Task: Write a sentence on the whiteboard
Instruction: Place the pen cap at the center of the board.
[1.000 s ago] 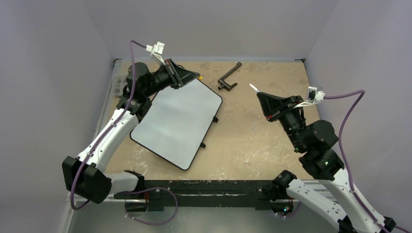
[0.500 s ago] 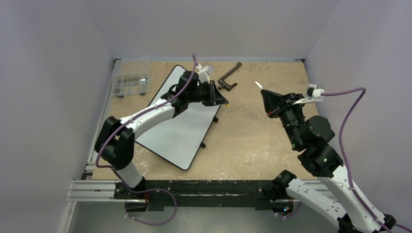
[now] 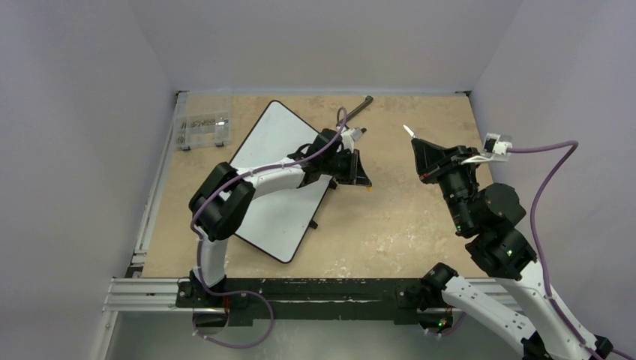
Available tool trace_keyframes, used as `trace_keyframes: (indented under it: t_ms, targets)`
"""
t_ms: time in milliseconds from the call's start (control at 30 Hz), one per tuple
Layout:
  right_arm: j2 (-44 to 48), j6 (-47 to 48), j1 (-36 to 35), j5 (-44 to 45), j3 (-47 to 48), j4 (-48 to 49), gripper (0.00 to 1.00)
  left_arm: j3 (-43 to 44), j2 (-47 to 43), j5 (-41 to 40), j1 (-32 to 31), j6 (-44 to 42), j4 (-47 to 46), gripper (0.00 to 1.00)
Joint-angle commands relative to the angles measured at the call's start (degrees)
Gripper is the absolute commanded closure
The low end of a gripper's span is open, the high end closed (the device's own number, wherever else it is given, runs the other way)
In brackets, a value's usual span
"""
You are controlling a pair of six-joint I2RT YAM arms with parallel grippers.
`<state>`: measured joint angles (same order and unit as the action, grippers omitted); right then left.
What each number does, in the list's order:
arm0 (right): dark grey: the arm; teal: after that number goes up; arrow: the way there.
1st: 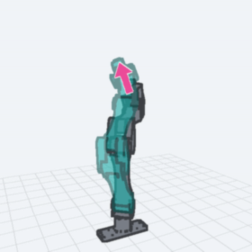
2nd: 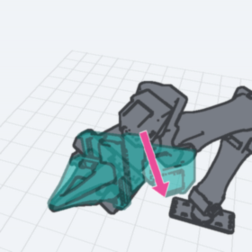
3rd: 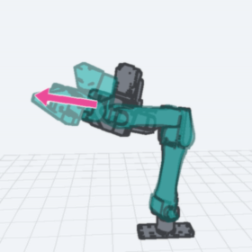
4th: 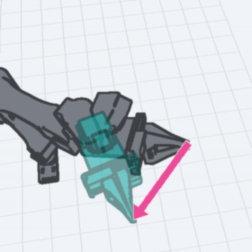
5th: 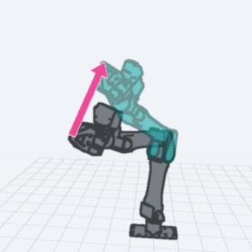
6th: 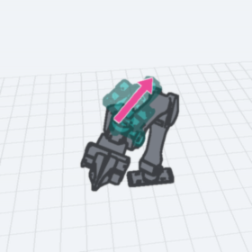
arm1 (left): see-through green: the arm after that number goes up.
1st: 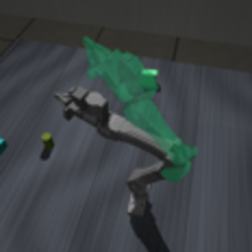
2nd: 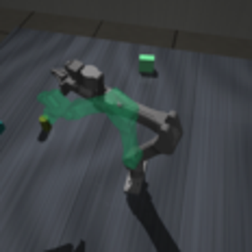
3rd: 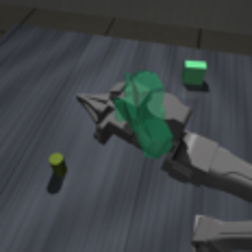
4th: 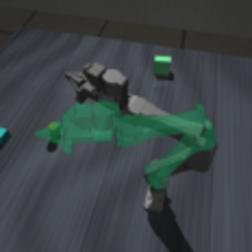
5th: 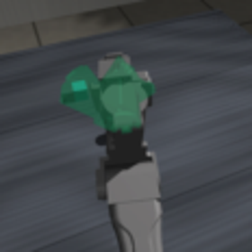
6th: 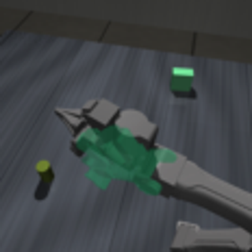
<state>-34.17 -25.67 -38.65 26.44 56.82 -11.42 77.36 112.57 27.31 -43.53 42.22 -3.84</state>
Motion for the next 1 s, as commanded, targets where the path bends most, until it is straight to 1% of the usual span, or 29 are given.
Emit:
trace_keyframes:
  t_ms: [0,400,567,700,833,967]
  targets:
    - [0.44,-0.66,0.07,0.71,-0.54,0.94,1.00,3.42,3.25,2.30,-0.97,-1.21,-3.96,1.00]
    - [0.83,-0.87,0.09,0.43,-1.97,1.04,1.00,5.69,8.01,3.71,-1.12,-1.53,-3.82,0.99]
    - [0.92,-0.87,0.15,0.30,-2.30,1.18,1.00,5.86,8.32,3.77,-1.12,-1.69,-3.65,0.86]
    - [1.10,-0.87,0.15,0.19,-2.46,1.13,1.00,6.03,8.30,3.91,-1.12,-2.00,-3.43,0.67]
    - [1.38,-0.81,0.11,0.24,-2.50,1.10,1.00,6.48,7.81,4.15,-1.12,-2.86,-2.54,0.52]
    - [1.69,-0.81,0.14,0.21,-2.41,0.84,1.00,6.43,6.60,4.59,-1.12,-3.88,-1.87,0.42]
